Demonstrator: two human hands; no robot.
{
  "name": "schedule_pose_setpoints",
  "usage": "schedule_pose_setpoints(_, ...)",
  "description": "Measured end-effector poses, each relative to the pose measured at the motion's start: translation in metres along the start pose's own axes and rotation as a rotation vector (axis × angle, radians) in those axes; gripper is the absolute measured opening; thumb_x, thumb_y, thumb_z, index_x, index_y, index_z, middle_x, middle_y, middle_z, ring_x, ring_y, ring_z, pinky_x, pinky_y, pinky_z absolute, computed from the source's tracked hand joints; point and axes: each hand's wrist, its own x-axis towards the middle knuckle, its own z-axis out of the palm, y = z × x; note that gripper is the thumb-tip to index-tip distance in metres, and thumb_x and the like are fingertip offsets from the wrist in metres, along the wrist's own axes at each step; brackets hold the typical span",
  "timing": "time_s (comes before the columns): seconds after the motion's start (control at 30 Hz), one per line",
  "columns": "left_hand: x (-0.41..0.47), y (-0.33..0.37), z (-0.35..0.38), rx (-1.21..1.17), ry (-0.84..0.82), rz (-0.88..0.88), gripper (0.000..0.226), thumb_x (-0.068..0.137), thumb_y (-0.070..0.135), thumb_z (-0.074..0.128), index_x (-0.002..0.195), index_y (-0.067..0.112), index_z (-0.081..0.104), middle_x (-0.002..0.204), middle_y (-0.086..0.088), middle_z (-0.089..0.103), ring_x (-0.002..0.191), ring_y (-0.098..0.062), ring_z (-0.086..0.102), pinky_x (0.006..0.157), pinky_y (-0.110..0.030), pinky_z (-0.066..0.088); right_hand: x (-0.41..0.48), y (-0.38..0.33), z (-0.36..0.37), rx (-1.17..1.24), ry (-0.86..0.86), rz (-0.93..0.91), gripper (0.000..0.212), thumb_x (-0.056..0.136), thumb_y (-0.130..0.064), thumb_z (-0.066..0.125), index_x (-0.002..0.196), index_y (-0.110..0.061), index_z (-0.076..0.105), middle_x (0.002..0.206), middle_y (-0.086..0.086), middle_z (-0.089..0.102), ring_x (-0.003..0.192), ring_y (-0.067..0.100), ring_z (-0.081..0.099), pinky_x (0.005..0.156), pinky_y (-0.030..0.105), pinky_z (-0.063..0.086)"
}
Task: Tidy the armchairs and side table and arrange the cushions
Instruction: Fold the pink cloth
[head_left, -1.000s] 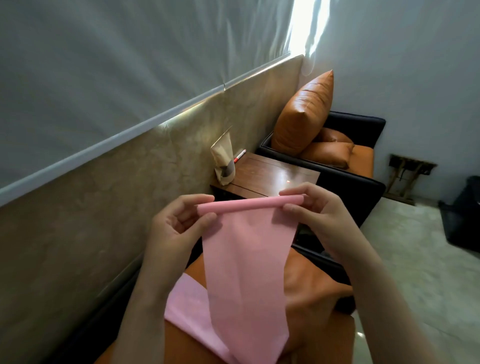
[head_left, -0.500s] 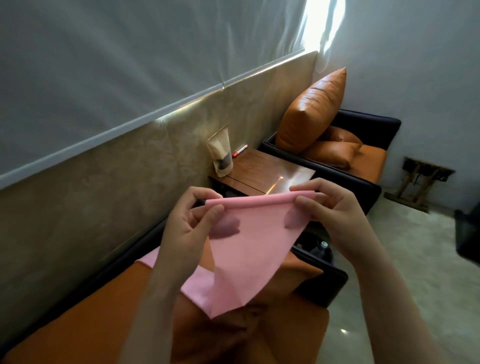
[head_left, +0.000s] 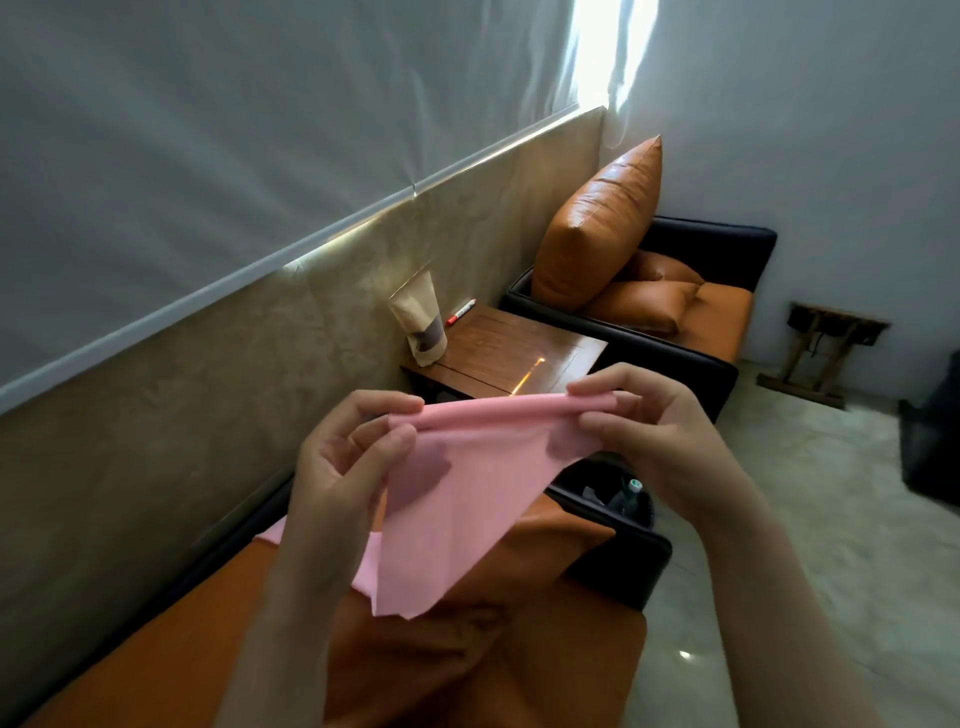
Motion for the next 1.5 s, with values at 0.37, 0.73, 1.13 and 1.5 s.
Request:
schedule_pose_setpoints(0.37, 0.006, 0.004, -0.007, 0.102, 0.138, 0.014, 0.026, 0.077, 0.019, 0.068, 0.103, 0.02, 0.064, 0.088, -0.005, 0.074, 0.08, -0.022, 0.073, 0.07, -0.028, 0.059, 0.026, 0.002, 0.01, -0.155, 0.011, -0.045, 0.025, 0.074, -0.016, 0.072, 0.099, -0.019, 0.07, 0.087, 0.011, 0.073, 0.082, 0.024, 0.071, 0.075, 0.032, 0.058)
schedule_pose_setpoints(0.73, 0.011, 0.005, -0.036, 0.11, 0.263, -0.015, 0.011, 0.086, 0.008, 0.062, 0.096, 0.005, 0.065, 0.087, -0.008, 0.072, 0.081, -0.02, 0.072, 0.065, -0.024, 0.057, 0.07, 0.018, 0.039, -0.098, -0.174, -0.09, 0.019, 0.078, -0.004, 0.063, 0.097, 0.0, 0.063, 0.083, 0.007, 0.074, 0.081, 0.017, 0.072, 0.072, 0.02, 0.054)
schedule_pose_setpoints(1.13, -0.006, 0.01, -0.072, 0.067, 0.381, -0.039, 0.014, 0.084, 0.018, 0.059, 0.096, 0.012, 0.062, 0.079, -0.005, 0.071, 0.068, -0.019, 0.068, 0.051, -0.029, 0.055, 0.098, 0.034, 0.084, -0.098, -0.296, -0.069, 0.015, 0.078, -0.015, 0.064, 0.092, -0.01, 0.067, 0.063, 0.005, 0.065, 0.055, 0.009, 0.056, 0.049, 0.017, 0.044)
schedule_pose_setpoints(1.5, -0.025, 0.008, -0.077, 0.089, 0.347, -0.037, 0.013, 0.084, 0.023, 0.058, 0.095, 0.017, 0.062, 0.082, -0.007, 0.07, 0.071, -0.018, 0.065, 0.051, -0.028, 0.052, 0.084, 0.035, 0.082, 0.016, -0.398, 0.065, 0.042, 0.064, -0.049, 0.083, 0.09, -0.02, 0.071, 0.076, 0.013, 0.068, 0.065, 0.022, 0.06, 0.054, 0.029, 0.048)
